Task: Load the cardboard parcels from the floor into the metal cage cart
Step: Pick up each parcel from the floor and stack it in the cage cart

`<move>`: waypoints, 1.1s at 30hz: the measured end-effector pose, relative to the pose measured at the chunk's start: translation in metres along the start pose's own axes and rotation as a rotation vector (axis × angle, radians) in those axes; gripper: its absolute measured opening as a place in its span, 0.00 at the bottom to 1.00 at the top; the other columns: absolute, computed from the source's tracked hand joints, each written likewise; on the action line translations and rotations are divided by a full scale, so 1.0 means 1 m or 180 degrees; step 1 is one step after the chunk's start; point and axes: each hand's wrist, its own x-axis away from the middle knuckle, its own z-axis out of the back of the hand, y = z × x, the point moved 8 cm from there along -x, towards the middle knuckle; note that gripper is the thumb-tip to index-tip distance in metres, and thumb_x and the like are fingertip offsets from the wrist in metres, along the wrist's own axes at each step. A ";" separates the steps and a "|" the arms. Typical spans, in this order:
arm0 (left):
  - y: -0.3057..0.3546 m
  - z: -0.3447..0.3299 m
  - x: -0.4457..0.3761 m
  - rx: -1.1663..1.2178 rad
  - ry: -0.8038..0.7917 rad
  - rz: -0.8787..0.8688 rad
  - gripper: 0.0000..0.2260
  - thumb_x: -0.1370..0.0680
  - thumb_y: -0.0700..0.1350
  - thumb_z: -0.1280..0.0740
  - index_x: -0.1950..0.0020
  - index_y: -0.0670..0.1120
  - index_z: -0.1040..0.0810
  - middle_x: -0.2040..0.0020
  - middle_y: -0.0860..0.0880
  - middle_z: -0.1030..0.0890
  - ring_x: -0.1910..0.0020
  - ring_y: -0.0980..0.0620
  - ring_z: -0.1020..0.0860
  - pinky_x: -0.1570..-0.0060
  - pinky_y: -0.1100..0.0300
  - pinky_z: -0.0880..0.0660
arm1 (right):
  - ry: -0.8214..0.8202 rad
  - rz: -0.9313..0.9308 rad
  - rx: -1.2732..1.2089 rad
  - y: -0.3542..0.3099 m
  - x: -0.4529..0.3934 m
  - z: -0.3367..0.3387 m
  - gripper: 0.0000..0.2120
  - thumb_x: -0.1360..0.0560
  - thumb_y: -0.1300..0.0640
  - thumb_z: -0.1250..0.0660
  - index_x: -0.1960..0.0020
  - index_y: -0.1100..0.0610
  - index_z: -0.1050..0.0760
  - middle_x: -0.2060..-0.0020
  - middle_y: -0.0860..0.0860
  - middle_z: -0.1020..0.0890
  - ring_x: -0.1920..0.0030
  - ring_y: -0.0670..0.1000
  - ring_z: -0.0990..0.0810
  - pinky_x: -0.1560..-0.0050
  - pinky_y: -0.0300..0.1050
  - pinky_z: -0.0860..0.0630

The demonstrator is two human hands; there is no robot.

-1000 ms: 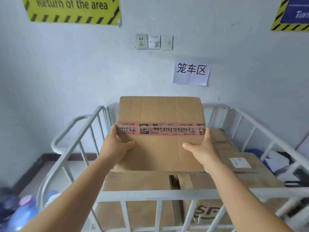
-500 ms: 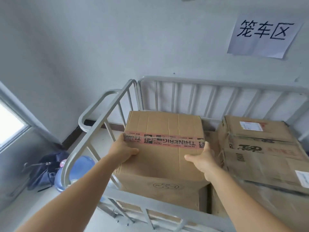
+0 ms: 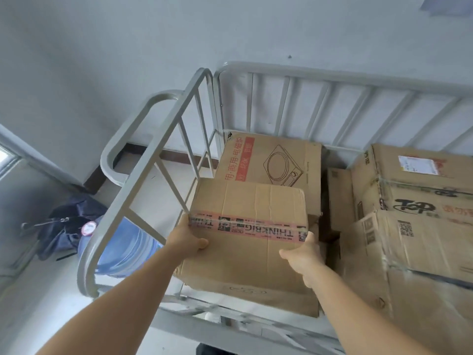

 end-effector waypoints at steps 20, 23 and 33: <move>-0.067 -0.023 -0.099 -0.0182 -0.0237 0.0113 0.34 0.29 0.40 0.27 0.28 0.50 0.42 0.44 0.46 0.26 0.52 0.47 0.24 0.70 0.63 0.31 | 0.0370 -0.0483 -0.0012 0.017 -0.056 -0.096 0.28 0.28 0.64 0.29 0.34 0.51 0.38 0.39 0.56 0.26 0.49 0.55 0.25 0.58 0.47 0.27; -0.058 -0.024 -0.091 -0.0439 -0.0228 -0.0011 0.39 0.27 0.40 0.28 0.24 0.48 0.48 0.36 0.44 0.32 0.42 0.44 0.27 0.53 0.53 0.24 | 0.0310 -0.0514 0.0061 0.015 -0.050 -0.095 0.33 0.28 0.62 0.28 0.29 0.53 0.40 0.36 0.56 0.28 0.43 0.57 0.24 0.54 0.49 0.26; 0.031 -0.043 -0.033 -0.1758 -0.0401 -0.1378 0.40 0.22 0.53 0.35 0.21 0.49 0.59 0.20 0.49 0.55 0.22 0.48 0.58 0.25 0.50 0.56 | 0.0500 0.0269 0.1321 -0.035 0.009 -0.059 0.46 0.25 0.42 0.32 0.20 0.52 0.59 0.21 0.50 0.51 0.22 0.55 0.48 0.26 0.58 0.44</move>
